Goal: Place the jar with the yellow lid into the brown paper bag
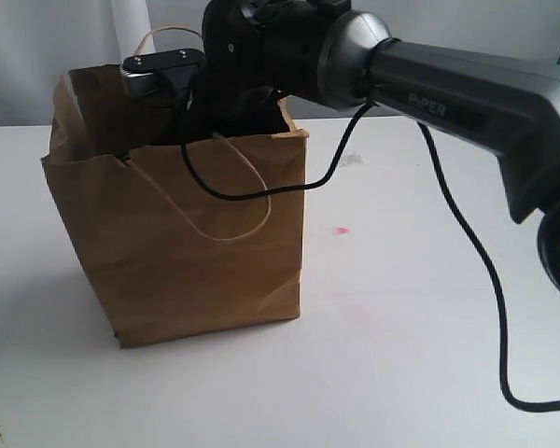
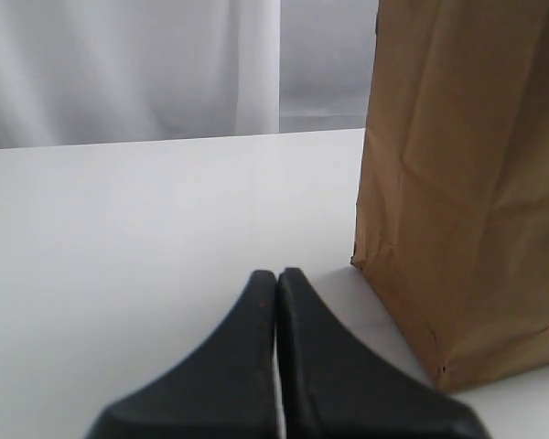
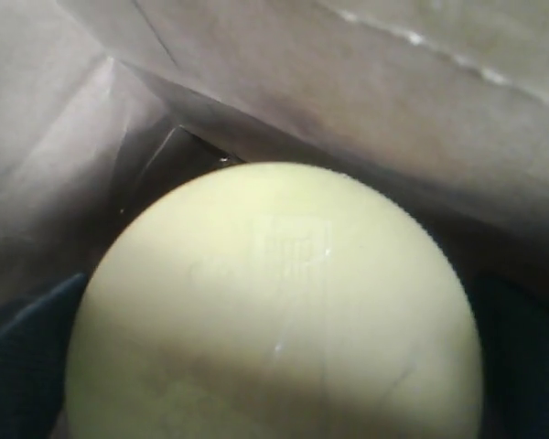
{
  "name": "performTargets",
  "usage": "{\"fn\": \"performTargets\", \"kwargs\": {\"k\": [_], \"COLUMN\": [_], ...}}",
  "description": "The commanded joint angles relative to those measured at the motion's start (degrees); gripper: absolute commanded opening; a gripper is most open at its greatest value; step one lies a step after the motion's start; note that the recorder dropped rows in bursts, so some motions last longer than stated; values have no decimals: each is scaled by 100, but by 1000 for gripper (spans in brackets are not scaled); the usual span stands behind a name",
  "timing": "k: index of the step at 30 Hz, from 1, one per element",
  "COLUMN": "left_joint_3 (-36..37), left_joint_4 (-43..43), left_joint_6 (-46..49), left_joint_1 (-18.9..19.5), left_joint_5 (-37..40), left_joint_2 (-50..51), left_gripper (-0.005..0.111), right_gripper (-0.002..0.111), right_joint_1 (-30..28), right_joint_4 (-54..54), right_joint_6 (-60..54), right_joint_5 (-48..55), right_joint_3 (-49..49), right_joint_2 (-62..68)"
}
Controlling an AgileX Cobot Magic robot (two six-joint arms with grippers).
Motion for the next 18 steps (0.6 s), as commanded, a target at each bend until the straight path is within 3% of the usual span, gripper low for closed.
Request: {"fn": "performTargets", "kwargs": {"k": [1,5,13,18], "left_joint_3": [-13,-13,-13,-13], "left_joint_4": [-22,-22,-22,-22], "left_joint_6": [-22,-22,-22,-22], "left_joint_1": [-30,-30,-30,-30], "left_joint_5": [-54,-54,-54,-54], "left_joint_2": [17,17,17,17], "left_gripper": [1,1,1,1], "right_gripper": [105,94,35,6], "right_joint_1": [7,7,7,7], "right_joint_4": [73,85,84,30], "right_joint_6": [28,28,45,45], "right_joint_5": [61,99,382,826], "right_joint_3": [-277,-421,-444,-444], "right_joint_2": [-216,-510,-1190,-1510]}}
